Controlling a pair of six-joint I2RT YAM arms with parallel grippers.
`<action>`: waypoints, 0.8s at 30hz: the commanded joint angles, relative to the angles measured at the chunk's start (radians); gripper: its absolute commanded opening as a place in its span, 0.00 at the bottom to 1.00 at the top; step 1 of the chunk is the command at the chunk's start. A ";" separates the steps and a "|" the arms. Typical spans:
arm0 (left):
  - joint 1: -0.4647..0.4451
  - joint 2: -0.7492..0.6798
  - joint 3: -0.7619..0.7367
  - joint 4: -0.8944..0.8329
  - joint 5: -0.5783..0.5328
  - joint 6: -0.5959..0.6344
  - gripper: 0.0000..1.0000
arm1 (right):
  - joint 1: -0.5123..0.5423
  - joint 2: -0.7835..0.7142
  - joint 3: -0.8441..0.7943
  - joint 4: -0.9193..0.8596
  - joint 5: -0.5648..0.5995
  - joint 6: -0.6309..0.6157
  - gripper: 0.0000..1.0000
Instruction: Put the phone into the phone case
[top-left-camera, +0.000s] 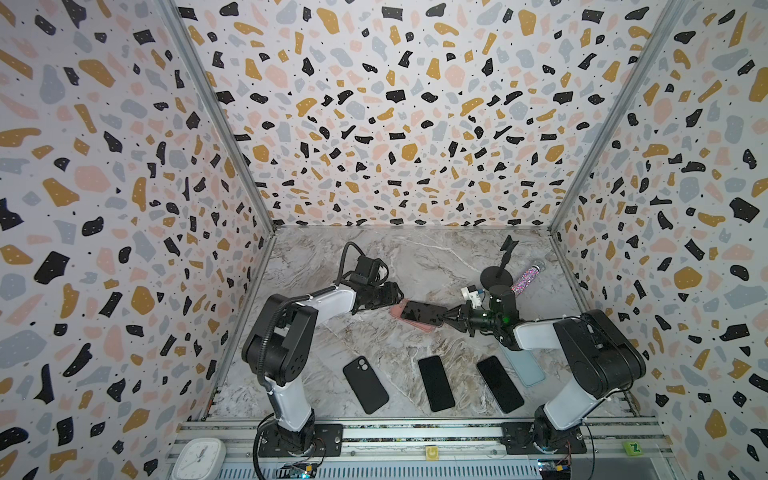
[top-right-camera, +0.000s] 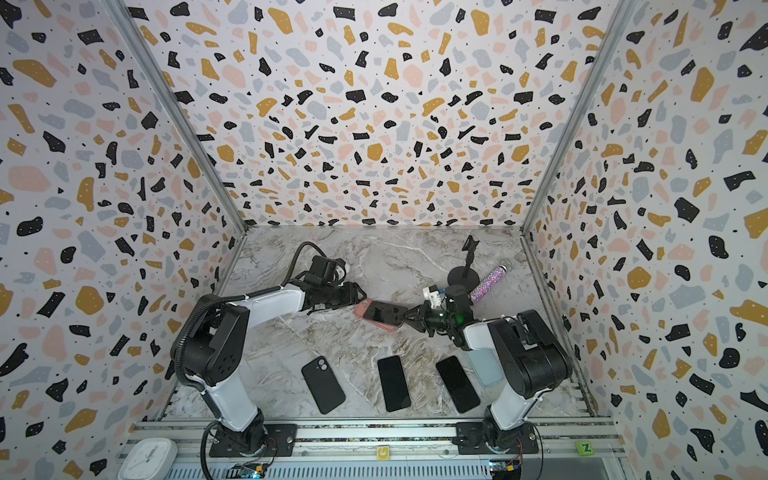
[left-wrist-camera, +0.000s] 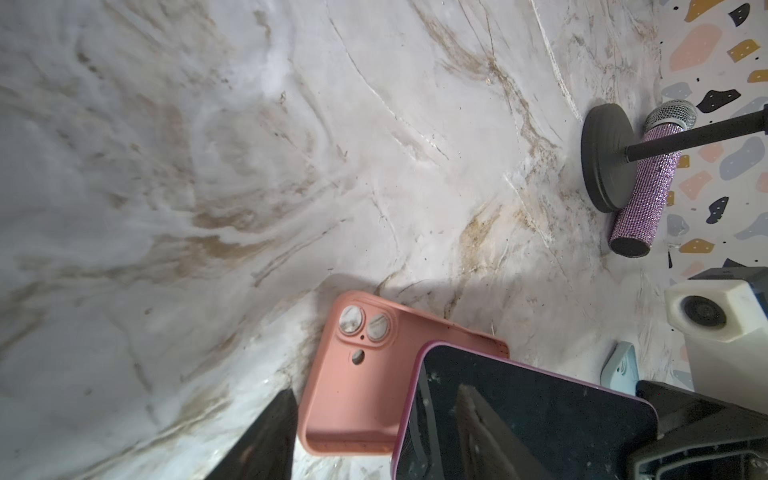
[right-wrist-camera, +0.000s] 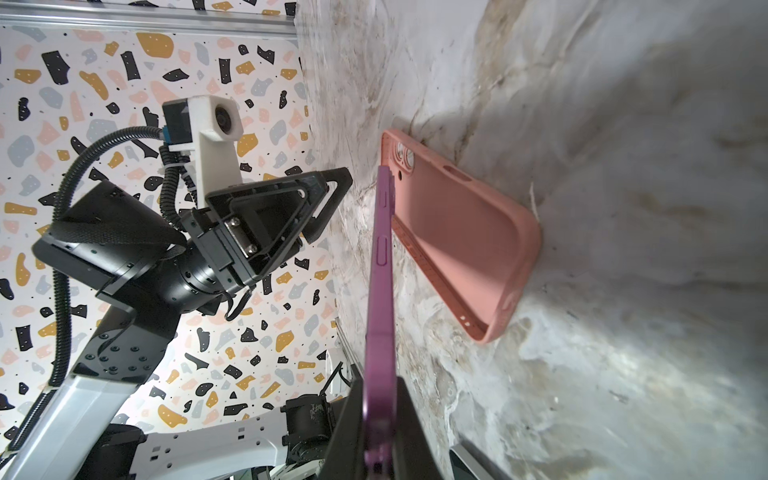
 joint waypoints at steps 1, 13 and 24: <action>0.004 0.018 -0.015 0.051 0.041 -0.014 0.63 | 0.005 -0.003 0.044 0.049 -0.025 -0.021 0.00; 0.009 0.081 -0.008 0.064 0.060 0.002 0.65 | 0.007 0.036 0.062 0.009 0.003 -0.074 0.00; 0.009 0.092 -0.009 0.071 0.084 0.000 0.58 | -0.003 0.078 0.074 -0.019 0.008 -0.108 0.00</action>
